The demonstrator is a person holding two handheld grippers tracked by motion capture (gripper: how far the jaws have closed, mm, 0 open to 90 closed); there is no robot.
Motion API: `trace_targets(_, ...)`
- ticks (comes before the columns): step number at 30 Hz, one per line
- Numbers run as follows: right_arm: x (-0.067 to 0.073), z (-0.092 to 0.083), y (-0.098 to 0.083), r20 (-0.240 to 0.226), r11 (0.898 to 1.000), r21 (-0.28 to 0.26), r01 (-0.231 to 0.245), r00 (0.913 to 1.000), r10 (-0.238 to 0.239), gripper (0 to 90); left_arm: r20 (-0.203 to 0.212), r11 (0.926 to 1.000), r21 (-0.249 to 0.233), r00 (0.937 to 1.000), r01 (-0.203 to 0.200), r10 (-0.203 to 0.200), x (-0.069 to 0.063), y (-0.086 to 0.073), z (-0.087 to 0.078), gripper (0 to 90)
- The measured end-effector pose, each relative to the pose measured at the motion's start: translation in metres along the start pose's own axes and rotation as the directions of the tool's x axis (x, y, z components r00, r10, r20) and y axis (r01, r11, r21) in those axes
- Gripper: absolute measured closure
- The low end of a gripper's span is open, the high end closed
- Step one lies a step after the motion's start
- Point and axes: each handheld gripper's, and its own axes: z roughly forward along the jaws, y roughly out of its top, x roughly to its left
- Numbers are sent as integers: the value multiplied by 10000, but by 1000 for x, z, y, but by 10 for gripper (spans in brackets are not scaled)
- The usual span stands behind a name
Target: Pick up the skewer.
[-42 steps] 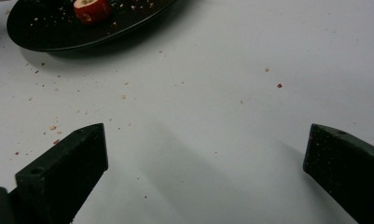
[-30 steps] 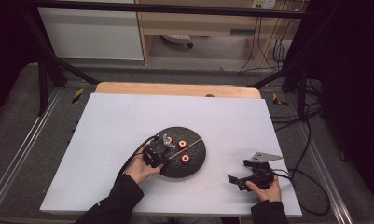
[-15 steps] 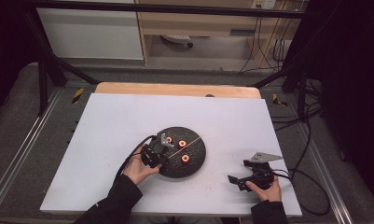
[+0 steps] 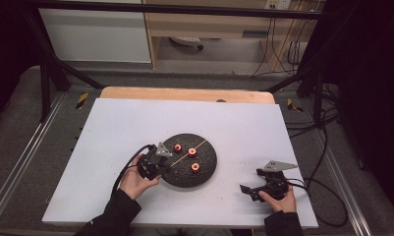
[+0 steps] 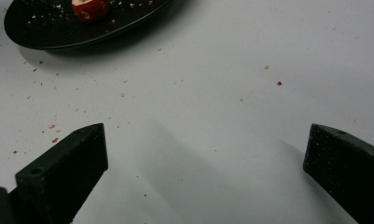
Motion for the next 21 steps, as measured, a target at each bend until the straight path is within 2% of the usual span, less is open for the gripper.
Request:
trace_targets(2, 0, 0, 0, 11, 10000, 26, 7, 10000, -7, 7, 166, 9998, -165, 9998, 135, -132, 1, -5, -4, 879)
trace_targets(10, 0, 1, 0, 38, 10000, 43, -12, 10000, 11, 7, 59, 9963, -800, 9995, 327, -324, 3, -22, -19, 879)
trace_targets(16, 0, 2, 0, 36, 9999, 21, -112, 9999, 112, 7, -67, 9888, -1405, 9986, 501, -516, 4, -34, -30, 880)
trace_targets(21, 1, 2, 1, 29, 9998, 22, -178, 9998, 178, 7, -153, 9796, -1844, 9963, 804, -846, 7, -49, -36, 881)
